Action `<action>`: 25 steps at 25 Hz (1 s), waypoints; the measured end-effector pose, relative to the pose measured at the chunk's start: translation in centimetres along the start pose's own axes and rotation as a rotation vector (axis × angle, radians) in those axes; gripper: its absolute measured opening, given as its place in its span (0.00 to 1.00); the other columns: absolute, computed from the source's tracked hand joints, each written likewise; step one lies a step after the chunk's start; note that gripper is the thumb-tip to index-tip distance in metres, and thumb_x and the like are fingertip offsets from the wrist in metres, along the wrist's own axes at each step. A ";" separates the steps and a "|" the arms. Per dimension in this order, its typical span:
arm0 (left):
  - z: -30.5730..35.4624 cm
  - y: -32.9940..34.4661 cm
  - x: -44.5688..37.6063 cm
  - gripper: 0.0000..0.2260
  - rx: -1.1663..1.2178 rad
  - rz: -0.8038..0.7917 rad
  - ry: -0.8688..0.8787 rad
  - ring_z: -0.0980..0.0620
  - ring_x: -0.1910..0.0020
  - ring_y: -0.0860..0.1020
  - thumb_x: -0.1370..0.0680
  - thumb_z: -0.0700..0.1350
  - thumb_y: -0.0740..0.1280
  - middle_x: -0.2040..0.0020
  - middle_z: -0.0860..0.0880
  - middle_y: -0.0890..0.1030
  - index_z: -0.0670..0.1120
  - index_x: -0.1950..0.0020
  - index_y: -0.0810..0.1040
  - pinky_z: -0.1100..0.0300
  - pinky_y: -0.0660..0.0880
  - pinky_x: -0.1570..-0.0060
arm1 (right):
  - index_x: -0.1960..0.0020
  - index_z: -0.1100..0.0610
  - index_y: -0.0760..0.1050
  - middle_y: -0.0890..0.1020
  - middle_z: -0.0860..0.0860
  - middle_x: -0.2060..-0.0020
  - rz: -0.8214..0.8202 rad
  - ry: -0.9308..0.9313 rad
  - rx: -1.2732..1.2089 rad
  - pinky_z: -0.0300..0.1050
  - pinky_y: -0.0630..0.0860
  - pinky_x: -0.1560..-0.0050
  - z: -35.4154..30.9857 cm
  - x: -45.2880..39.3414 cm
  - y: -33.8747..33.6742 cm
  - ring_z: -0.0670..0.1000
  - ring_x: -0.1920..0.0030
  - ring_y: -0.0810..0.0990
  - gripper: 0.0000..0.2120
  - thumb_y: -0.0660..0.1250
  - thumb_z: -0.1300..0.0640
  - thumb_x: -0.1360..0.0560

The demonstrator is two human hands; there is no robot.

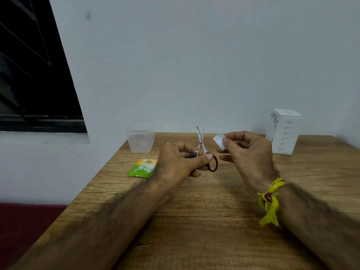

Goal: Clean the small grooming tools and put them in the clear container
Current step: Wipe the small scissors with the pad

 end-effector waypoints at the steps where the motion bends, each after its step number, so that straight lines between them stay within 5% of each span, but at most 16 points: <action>1: 0.2 0.0 0.0 0.13 -0.031 -0.011 0.021 0.47 0.62 0.87 0.32 0.39 0.80 0.60 0.44 0.87 0.38 0.53 0.79 0.64 0.74 0.74 | 0.52 0.60 0.81 0.86 0.55 0.60 -0.002 -0.001 -0.005 0.45 0.83 0.64 -0.1 0.0 -0.1 0.51 0.61 0.87 0.03 0.73 0.63 0.25; 7: 0.1 0.5 -0.1 0.15 -0.097 -0.036 0.026 0.45 0.63 0.86 0.33 0.39 0.81 0.62 0.43 0.86 0.41 0.56 0.76 0.63 0.70 0.77 | 0.50 0.62 0.81 0.85 0.57 0.60 -0.028 -0.053 0.015 0.47 0.83 0.66 -1.0 -0.1 0.4 0.52 0.61 0.87 0.03 0.71 0.65 0.24; 11: -0.5 2.1 -0.1 0.16 -0.118 -0.100 0.046 0.45 0.63 0.86 0.30 0.37 0.79 0.63 0.45 0.85 0.39 0.46 0.77 0.41 0.81 0.60 | 0.51 0.62 0.82 0.86 0.58 0.61 -0.025 -0.061 0.017 0.47 0.84 0.64 -0.9 0.2 0.7 0.54 0.62 0.86 0.03 0.71 0.65 0.24; 15: -0.6 2.8 0.1 0.13 -0.076 -0.120 0.042 0.47 0.61 0.86 0.24 0.39 0.74 0.56 0.43 0.86 0.49 0.41 0.79 0.62 0.74 0.74 | 0.50 0.62 0.82 0.86 0.57 0.62 -0.021 -0.049 0.013 0.43 0.83 0.62 -0.7 0.0 0.3 0.53 0.63 0.87 0.05 0.72 0.65 0.26; 20: -1.1 2.2 -0.3 0.08 -0.026 -0.069 0.033 0.46 0.57 0.86 0.22 0.39 0.72 0.49 0.43 0.85 0.42 0.43 0.83 0.62 0.81 0.64 | 0.54 0.59 0.83 0.85 0.57 0.62 0.014 -0.077 0.039 0.46 0.83 0.62 -0.8 -0.5 -0.2 0.55 0.61 0.86 0.03 0.75 0.62 0.27; 25: -1.3 2.4 -0.1 0.09 0.088 -0.098 0.023 0.45 0.60 0.86 0.25 0.35 0.73 0.53 0.40 0.84 0.40 0.45 0.82 0.61 0.83 0.62 | 0.55 0.56 0.83 0.83 0.47 0.61 0.054 -0.575 0.419 0.32 0.75 0.62 -5.7 1.0 0.1 0.45 0.60 0.80 0.03 0.73 0.63 0.27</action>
Point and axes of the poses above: each hand's wrist, its own x-axis away from the middle knuckle, its own y-axis out of the palm, z = x × y, the point moved 10 cm from there along -x, towards the middle knuckle
